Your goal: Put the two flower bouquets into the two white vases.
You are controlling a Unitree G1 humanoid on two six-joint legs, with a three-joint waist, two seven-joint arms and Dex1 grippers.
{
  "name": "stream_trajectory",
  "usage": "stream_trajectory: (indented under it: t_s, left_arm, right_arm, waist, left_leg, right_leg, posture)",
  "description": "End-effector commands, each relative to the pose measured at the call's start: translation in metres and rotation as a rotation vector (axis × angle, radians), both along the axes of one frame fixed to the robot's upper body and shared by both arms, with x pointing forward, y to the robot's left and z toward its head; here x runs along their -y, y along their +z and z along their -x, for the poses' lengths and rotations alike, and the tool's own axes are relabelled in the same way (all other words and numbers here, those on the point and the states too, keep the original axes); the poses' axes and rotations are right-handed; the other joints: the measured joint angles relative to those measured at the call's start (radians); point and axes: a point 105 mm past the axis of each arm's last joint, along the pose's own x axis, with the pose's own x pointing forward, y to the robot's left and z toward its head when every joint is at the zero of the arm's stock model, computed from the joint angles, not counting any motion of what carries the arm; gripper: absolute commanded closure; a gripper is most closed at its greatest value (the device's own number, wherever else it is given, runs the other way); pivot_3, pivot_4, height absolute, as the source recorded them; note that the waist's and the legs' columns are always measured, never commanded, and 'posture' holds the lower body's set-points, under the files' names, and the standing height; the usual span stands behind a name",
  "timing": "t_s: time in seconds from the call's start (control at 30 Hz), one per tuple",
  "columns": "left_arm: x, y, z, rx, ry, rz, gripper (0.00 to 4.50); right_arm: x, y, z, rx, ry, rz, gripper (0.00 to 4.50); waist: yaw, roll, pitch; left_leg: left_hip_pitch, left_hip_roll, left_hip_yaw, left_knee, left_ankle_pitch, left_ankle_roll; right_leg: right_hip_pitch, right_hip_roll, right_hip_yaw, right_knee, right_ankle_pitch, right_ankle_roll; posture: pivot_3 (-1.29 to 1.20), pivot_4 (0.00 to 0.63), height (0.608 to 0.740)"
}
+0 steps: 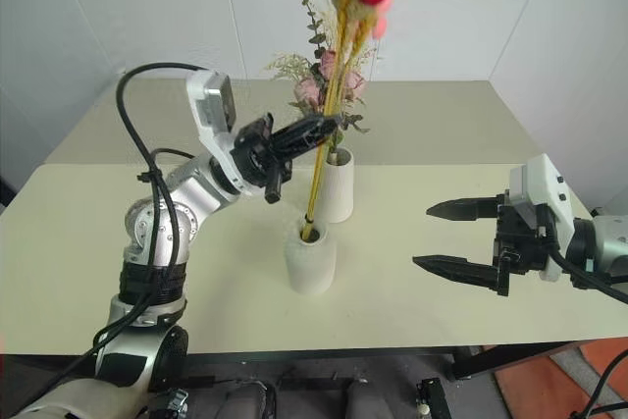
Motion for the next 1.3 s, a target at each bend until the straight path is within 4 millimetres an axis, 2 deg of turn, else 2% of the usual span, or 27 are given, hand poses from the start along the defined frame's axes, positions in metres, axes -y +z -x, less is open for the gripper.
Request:
stream_trajectory:
  t_s: [0.03, 0.13, 0.43, 0.47, 0.57, 0.8, 0.97, 1.3]
  left_arm:
    - [-0.001, 0.002, 0.010, 0.032, -0.026, -0.031, 3.84]
    - [-0.019, 0.000, 0.011, 0.028, 0.021, -0.058, 2.94]
    - [-0.115, -0.027, 0.034, 0.016, 0.251, -0.316, 0.02]
    - [-0.132, -0.030, 0.036, 0.029, 0.298, -0.381, 0.02]
    - [-0.160, -0.031, 0.040, 0.052, 0.367, -0.493, 0.02]
    - [-0.203, -0.024, 0.042, 0.055, 0.465, -0.597, 0.02]
    - [-0.210, -0.023, 0.046, 0.059, 0.496, -0.621, 0.02]
    - [-0.201, -0.032, 0.053, 0.048, 0.513, -0.605, 0.02]
  right_arm:
    - [0.000, 0.011, 0.002, 0.047, 0.002, -0.003, 0.00]
    - [0.000, 0.011, 0.002, 0.047, 0.002, 0.001, 0.00]
    - [0.000, 0.005, -0.002, 0.028, 0.019, 0.001, 0.00]
    - [0.000, 0.005, -0.003, 0.026, 0.022, 0.000, 0.00]
    - [0.000, 0.004, -0.006, 0.021, 0.024, -0.001, 0.00]
    - [0.001, -0.001, -0.012, 0.006, 0.023, -0.010, 0.00]
    - [0.004, -0.004, -0.015, 0.001, 0.012, -0.011, 0.00]
    - [0.008, -0.003, -0.020, 0.010, -0.026, -0.008, 0.00]
  waist:
    - [-0.002, 0.000, 0.000]
    - [-0.004, 0.000, 0.000]
    - [-0.005, 0.000, 0.000]
    - [-0.004, 0.000, 0.000]
    - [0.001, 0.000, 0.000]
    - [0.007, 0.000, 0.000]
    - [0.003, 0.000, 0.000]
    - [0.001, 0.000, 0.000]
  left_leg:
    - [0.000, 0.000, 0.000, 0.000, 0.000, 0.000]
    - [0.000, 0.000, 0.000, 0.000, 0.000, 0.000]
    - [0.002, 0.001, 0.000, -0.001, 0.000, 0.000]
    - [0.002, 0.001, 0.001, -0.002, 0.000, 0.000]
    - [0.002, 0.002, 0.002, -0.002, 0.000, 0.000]
    - [0.002, 0.003, 0.002, -0.003, 0.000, 0.000]
    - [0.001, 0.005, 0.003, -0.004, 0.000, 0.000]
    - [0.001, 0.006, 0.005, -0.004, 0.000, 0.000]
  right_leg:
    - [0.000, 0.000, 0.000, 0.000, 0.000, 0.000]
    - [0.000, 0.000, 0.000, 0.000, 0.000, 0.000]
    - [-0.001, 0.001, 0.000, 0.001, -0.001, -0.001]
    - [-0.001, 0.001, 0.000, 0.001, -0.001, -0.001]
    - [-0.002, 0.000, 0.000, 0.000, -0.005, -0.009]
    - [-0.002, -0.001, -0.002, 0.000, -0.006, -0.010]
    - [-0.004, 0.000, -0.002, 0.000, -0.006, -0.011]
    - [-0.004, 0.000, -0.002, 0.001, -0.006, -0.011]
  posture:
    - [0.00, 0.150, 0.740]
    - [0.00, 0.150, 0.740]
    - [0.00, 0.150, 0.740]
    - [0.00, 0.150, 0.740]
    - [0.00, 0.150, 0.740]
    - [0.00, 0.150, 0.740]
    - [0.00, 0.150, 0.740]
    - [0.00, 0.150, 0.740]
